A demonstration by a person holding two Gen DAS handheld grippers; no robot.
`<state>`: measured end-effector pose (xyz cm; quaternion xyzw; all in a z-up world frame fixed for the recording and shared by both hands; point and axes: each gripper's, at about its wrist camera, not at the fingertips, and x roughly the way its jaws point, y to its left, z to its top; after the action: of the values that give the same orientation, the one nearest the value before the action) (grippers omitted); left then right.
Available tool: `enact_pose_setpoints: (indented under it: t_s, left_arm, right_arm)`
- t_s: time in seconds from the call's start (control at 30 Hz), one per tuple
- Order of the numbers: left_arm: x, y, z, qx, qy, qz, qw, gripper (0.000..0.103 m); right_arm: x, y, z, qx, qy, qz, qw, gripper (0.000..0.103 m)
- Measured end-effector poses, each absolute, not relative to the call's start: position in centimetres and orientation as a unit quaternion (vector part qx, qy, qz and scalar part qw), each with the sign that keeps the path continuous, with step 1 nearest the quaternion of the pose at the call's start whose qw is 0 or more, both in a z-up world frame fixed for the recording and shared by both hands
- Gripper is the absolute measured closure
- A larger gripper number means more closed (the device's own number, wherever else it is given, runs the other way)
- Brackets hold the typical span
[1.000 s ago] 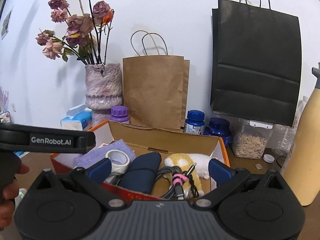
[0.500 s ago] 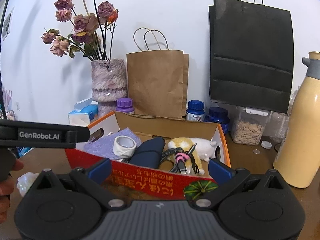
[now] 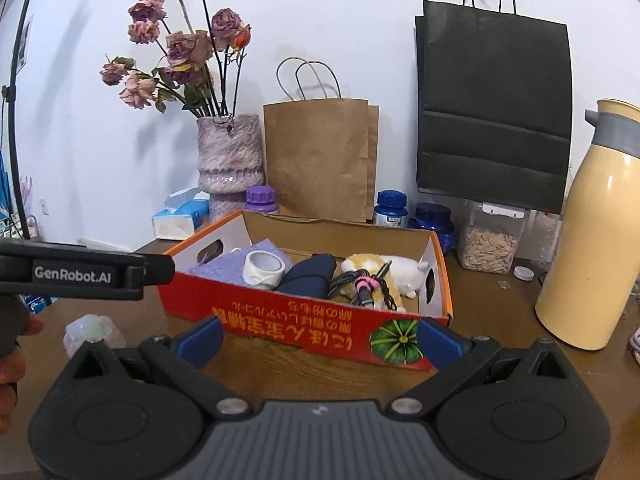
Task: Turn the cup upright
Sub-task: 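Withdraw both grippers from the red box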
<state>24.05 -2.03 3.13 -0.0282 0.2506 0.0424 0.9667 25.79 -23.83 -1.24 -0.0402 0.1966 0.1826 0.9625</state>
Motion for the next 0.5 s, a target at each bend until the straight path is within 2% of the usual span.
enact_pose_setpoints:
  t_s: [0.5]
  left_arm:
    - [19.6,-1.8,2.7,-0.018,0.262,0.047,0.964,0.000]
  right_arm:
    - [21.3,-24.5,-2.7,-0.050,0.218,0.186,0.957,0.000]
